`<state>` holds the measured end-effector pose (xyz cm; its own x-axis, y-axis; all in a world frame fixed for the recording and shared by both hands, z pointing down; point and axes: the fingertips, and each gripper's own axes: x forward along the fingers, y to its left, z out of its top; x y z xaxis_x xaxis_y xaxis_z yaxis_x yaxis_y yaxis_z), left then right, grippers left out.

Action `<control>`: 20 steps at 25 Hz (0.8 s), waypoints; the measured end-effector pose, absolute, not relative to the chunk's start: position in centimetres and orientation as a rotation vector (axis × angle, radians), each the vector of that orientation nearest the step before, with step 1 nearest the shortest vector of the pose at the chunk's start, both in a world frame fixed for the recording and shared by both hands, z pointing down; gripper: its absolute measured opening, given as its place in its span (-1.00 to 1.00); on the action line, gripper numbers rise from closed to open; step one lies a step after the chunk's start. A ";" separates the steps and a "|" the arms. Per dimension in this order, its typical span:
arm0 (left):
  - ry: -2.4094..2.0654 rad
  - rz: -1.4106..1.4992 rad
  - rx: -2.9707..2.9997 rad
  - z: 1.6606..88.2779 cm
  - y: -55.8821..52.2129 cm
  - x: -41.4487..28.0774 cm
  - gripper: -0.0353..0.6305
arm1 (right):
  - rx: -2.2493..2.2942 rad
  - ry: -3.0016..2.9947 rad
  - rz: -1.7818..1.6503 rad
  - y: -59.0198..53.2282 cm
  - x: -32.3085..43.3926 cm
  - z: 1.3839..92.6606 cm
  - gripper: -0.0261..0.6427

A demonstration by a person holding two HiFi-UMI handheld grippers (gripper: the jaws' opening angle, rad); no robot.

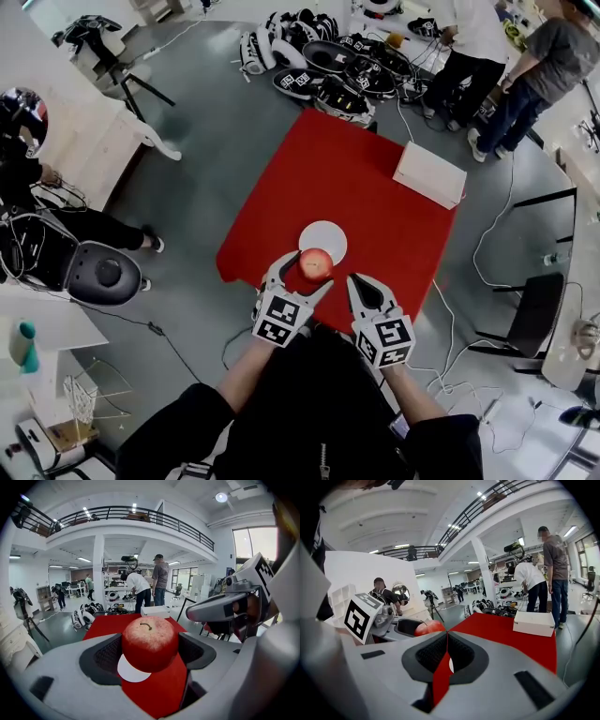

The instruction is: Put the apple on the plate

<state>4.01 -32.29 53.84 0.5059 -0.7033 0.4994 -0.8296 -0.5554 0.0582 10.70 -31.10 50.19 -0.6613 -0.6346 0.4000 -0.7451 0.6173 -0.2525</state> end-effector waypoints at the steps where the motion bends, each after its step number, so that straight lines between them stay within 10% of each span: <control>1: -1.297 0.620 2.458 54.0 -32.7 4.2 0.24 | 1.115 -2.572 0.585 -31.4 11.0 50.3 -0.89; 20: -1.287 0.641 2.508 59.3 -37.8 3.4 0.24 | 1.163 -2.476 0.697 -33.6 12.7 53.2 -0.89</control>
